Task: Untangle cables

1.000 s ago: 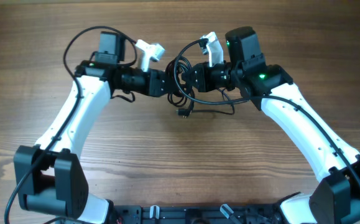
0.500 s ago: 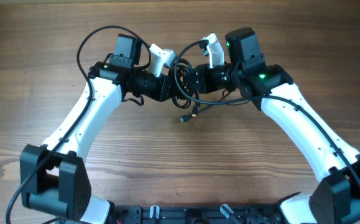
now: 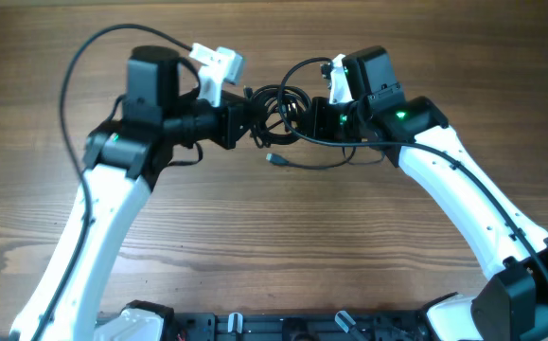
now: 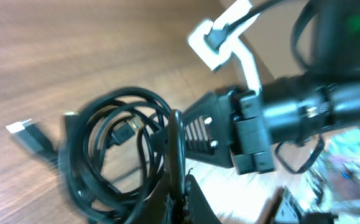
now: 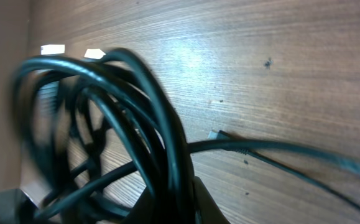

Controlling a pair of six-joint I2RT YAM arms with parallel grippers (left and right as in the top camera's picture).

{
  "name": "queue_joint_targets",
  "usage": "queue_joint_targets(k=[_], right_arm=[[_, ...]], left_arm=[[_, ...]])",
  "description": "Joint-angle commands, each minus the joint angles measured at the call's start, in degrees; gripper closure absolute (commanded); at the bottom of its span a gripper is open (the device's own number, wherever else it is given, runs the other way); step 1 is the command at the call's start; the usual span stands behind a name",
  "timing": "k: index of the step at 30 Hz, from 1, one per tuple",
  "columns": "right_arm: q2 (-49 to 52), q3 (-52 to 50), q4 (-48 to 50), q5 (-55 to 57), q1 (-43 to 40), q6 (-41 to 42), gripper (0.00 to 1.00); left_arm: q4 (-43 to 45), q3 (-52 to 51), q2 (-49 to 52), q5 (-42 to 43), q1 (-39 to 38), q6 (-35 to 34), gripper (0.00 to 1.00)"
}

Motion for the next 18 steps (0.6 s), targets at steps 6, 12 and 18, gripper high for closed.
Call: queue_joint_targets(k=[6,12,18], right_arm=[[0.00,-0.28,-3.43,5.66,-3.23,4.20,0.96],[0.00,-0.28,-2.54,4.68,-3.45,3.21,0.96],[-0.09,-0.26,3.15,-3.85,-4.24,0.98,0.96]], left_arm=[[1.33,1.03,-12.87,-27.54,0.81,-17.33,0.96],[-7.74,1.03,-14.34,-43.65,0.81,-33.46,0.96],[-21.97,1.03,-6.97,-47.34,0.81,-43.87,0.96]])
